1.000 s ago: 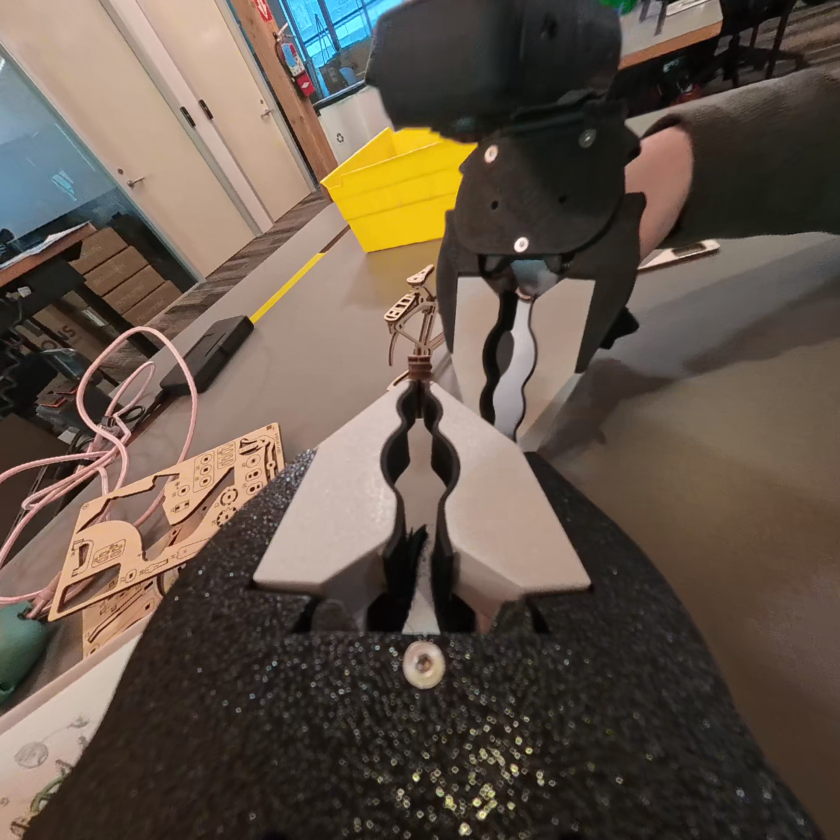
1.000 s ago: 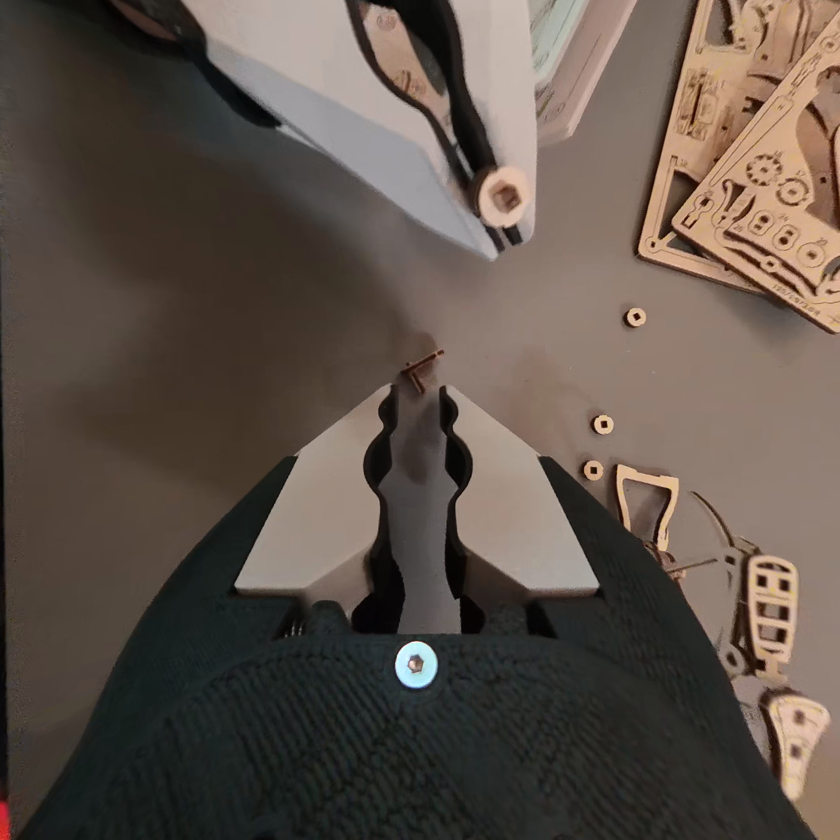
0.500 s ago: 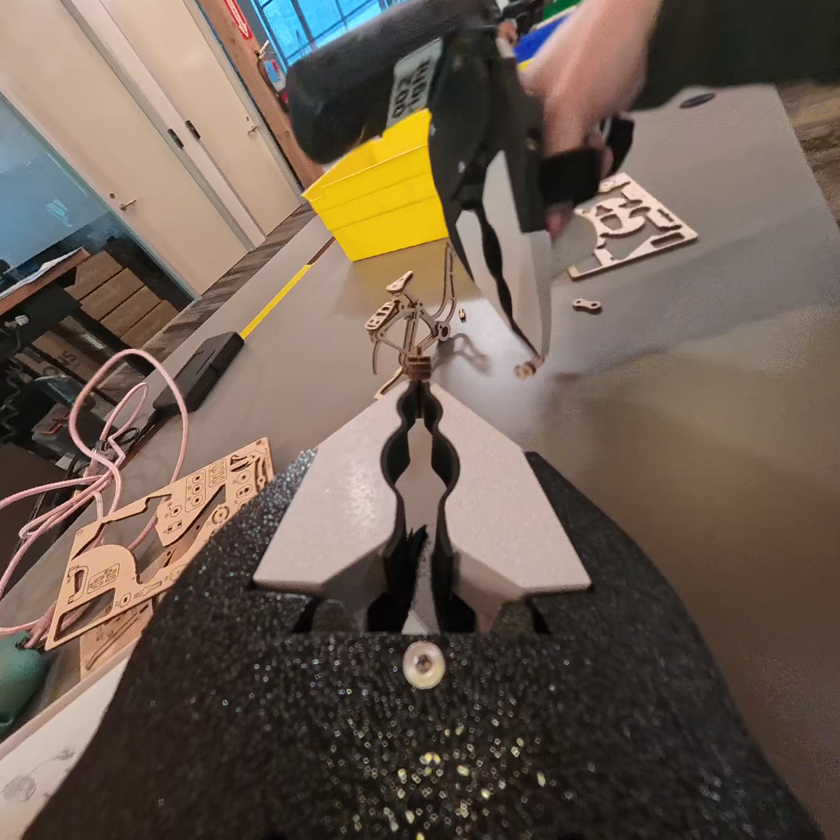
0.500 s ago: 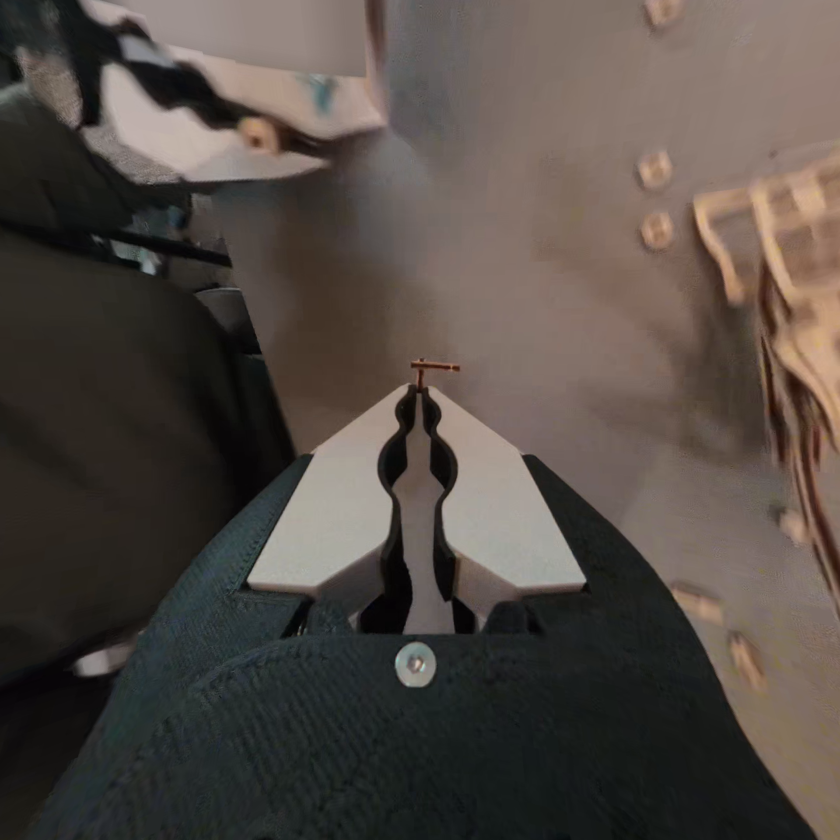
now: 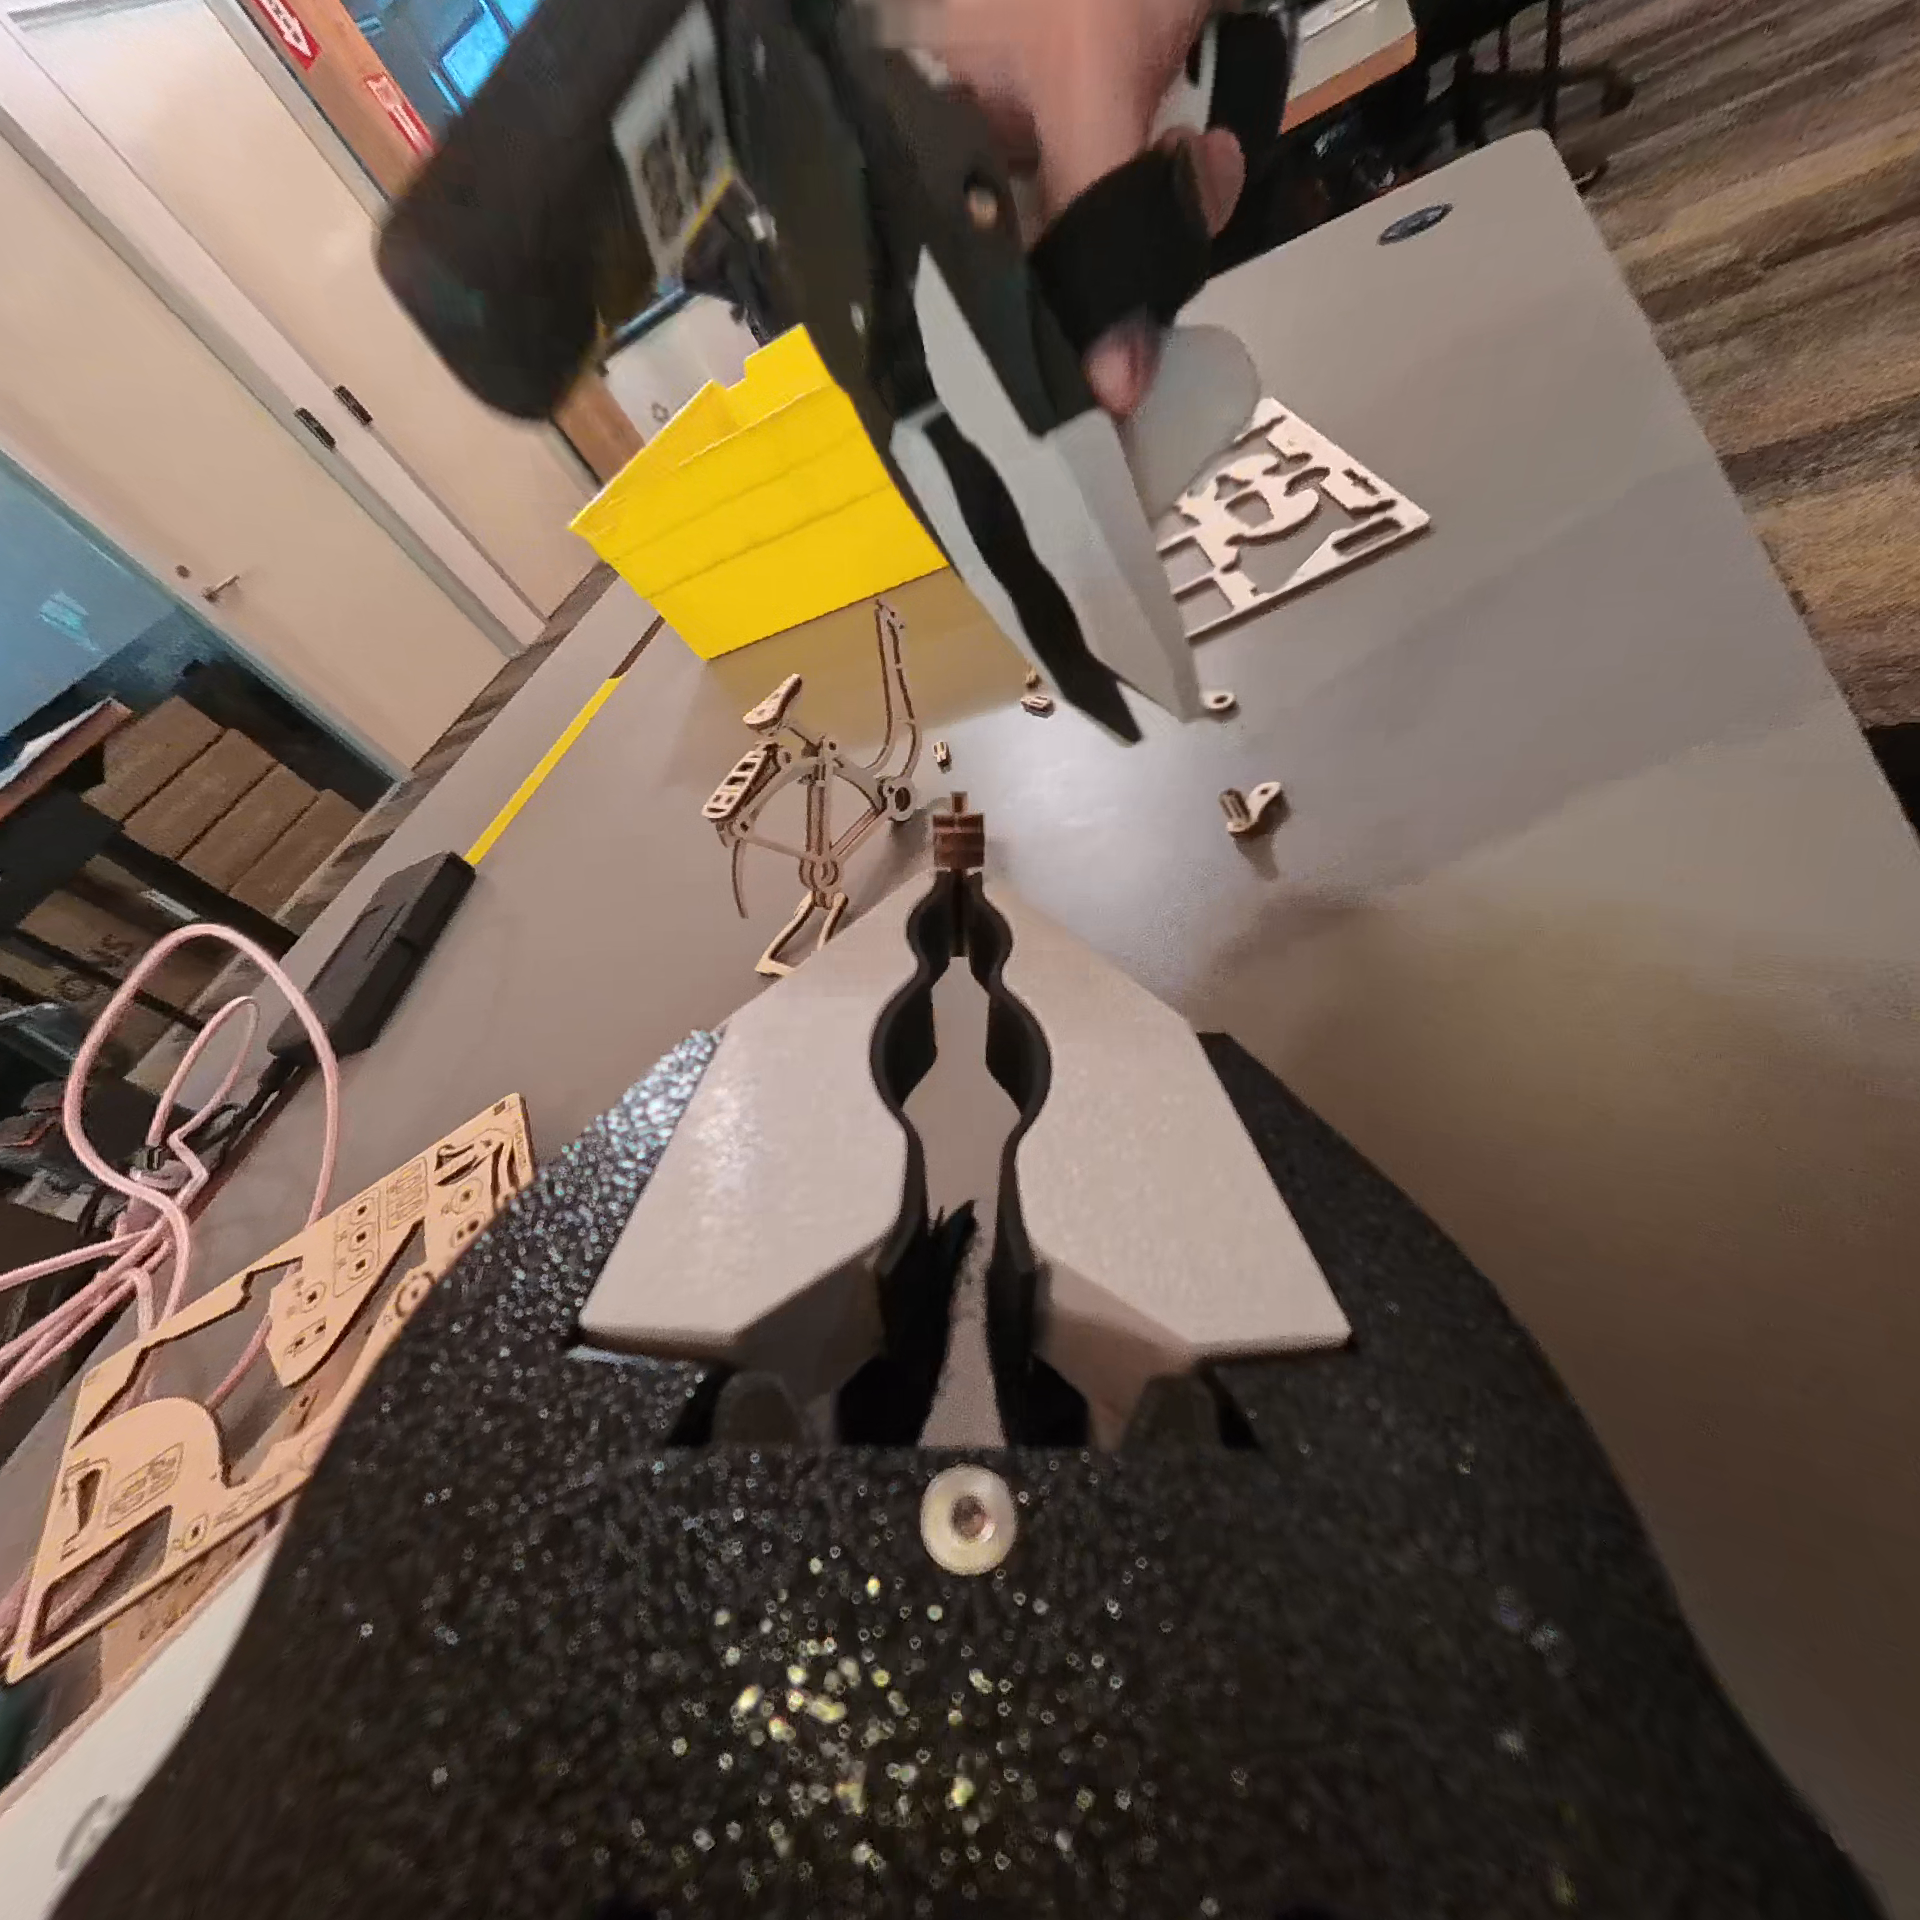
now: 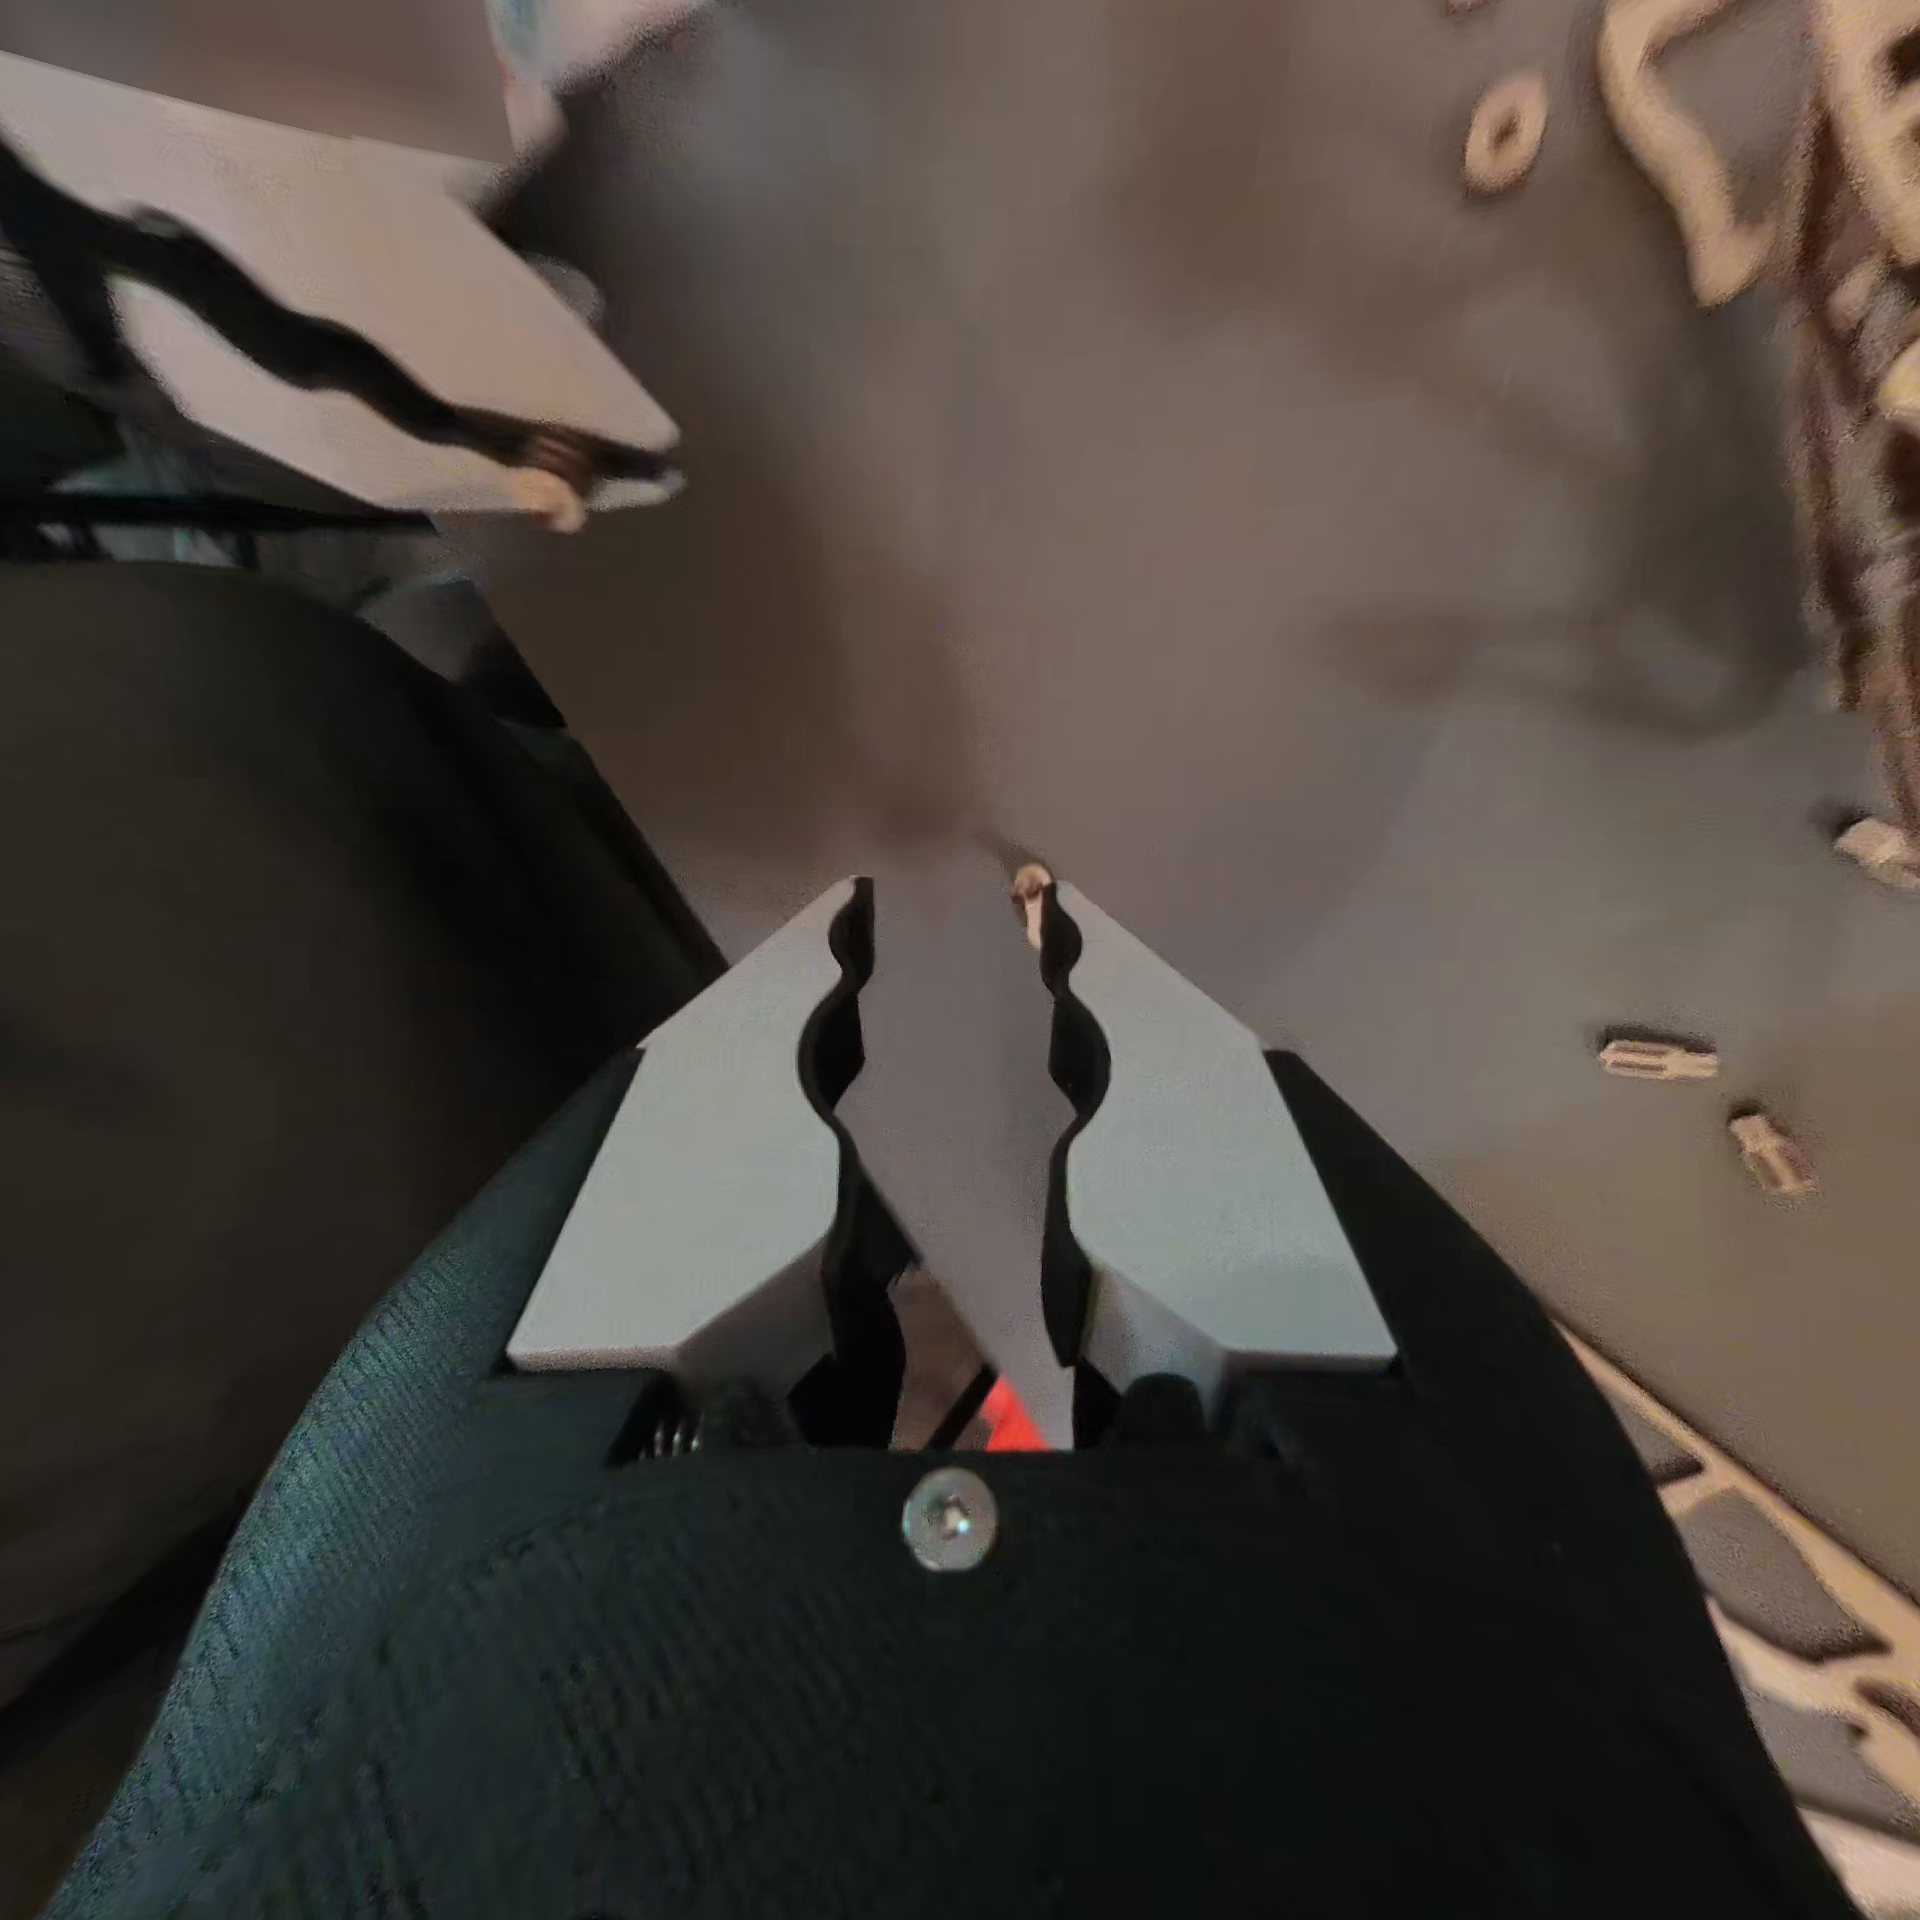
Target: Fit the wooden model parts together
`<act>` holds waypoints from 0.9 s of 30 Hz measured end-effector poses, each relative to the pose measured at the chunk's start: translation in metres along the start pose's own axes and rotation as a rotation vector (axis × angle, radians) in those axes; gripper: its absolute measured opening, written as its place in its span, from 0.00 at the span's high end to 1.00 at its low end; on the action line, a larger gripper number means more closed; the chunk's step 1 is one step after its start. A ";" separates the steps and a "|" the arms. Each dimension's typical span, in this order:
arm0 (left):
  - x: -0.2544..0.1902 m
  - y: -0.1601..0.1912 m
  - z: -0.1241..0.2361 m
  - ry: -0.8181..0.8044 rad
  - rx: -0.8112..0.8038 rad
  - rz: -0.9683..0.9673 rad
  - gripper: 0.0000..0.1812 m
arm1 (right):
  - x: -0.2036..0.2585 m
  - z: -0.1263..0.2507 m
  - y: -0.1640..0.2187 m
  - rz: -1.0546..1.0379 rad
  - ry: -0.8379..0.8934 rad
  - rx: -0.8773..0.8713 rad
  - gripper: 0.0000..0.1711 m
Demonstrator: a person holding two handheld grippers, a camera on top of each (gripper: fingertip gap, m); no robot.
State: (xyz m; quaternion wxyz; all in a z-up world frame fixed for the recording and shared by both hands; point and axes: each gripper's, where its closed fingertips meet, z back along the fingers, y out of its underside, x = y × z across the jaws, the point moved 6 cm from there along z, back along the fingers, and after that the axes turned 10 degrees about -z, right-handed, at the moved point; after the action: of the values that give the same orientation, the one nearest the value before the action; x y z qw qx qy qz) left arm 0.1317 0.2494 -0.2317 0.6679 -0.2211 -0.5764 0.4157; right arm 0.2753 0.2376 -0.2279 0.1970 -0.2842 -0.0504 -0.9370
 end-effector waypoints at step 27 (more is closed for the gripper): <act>-0.006 0.009 -0.012 -0.116 0.022 -0.328 1.00 | 0.010 0.039 0.074 1.002 0.896 -1.644 1.00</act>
State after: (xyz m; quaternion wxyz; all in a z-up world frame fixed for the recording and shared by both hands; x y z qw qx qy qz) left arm 0.1402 0.2515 -0.2444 0.6947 -0.0923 -0.6378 0.3195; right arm 0.3169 0.1744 -0.1913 0.3086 0.0528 0.7984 -0.5144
